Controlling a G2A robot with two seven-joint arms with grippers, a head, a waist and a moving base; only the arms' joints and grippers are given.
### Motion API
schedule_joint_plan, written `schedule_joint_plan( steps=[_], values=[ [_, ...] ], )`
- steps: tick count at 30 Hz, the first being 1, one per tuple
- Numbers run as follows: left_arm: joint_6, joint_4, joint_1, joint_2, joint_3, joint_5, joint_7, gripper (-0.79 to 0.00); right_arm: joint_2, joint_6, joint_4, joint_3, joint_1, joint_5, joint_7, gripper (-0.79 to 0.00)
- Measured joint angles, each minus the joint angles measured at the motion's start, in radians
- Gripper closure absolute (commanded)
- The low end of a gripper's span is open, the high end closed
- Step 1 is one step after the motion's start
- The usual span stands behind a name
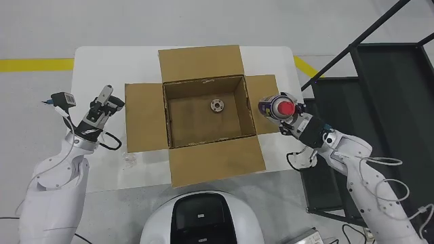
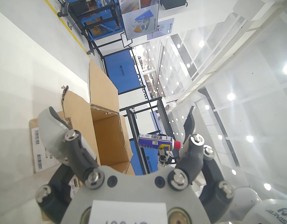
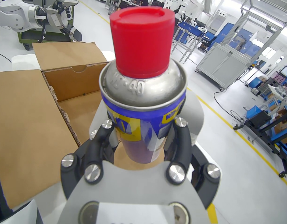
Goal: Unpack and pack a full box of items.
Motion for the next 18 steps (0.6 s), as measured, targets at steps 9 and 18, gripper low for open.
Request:
schedule_joint_plan(
  steps=[9, 18],
  values=[
    [0.000, 0.000, 0.000, 0.000, 0.000, 0.000, 0.000, -0.785, -0.001, -0.001, 0.004, -0.004, 0.006, 0.008, -0.008, 0.000],
    [0.000, 0.000, 0.000, 0.000, 0.000, 0.000, 0.000, -0.785, -0.001, -0.001, 0.004, -0.004, 0.006, 0.008, -0.008, 0.000]
  ],
)
